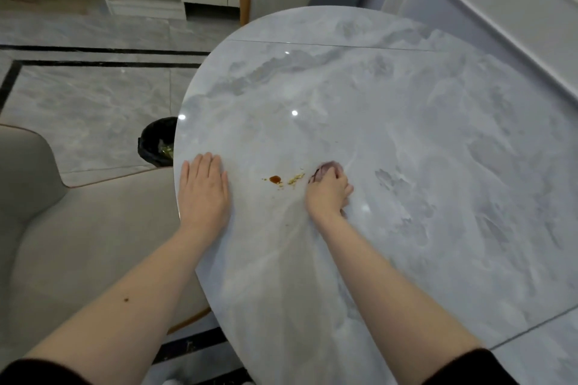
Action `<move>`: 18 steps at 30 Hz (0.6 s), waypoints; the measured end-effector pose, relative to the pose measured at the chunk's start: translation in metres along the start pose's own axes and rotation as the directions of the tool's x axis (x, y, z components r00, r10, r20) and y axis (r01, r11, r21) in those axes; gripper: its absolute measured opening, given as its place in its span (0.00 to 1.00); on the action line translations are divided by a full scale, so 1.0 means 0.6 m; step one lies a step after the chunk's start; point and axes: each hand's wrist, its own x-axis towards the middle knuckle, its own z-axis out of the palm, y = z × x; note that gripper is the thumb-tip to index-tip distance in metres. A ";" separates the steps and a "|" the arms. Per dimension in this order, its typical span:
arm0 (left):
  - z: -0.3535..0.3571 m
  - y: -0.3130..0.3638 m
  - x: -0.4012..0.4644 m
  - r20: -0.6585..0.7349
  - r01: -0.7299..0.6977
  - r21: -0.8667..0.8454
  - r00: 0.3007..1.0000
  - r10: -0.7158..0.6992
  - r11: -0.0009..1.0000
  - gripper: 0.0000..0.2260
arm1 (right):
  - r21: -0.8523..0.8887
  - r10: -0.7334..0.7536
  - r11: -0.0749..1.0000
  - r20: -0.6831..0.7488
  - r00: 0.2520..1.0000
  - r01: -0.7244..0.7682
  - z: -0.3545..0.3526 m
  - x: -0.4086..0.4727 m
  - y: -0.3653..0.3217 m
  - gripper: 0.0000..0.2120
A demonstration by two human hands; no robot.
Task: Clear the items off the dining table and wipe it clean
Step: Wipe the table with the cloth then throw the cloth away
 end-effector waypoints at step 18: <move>0.020 -0.019 0.020 -0.003 -0.044 -0.190 0.999 0.044 0.981 0.19 | 0.063 -0.581 0.810 0.218 0.784 0.583 0.058 -0.038 0.013 0.23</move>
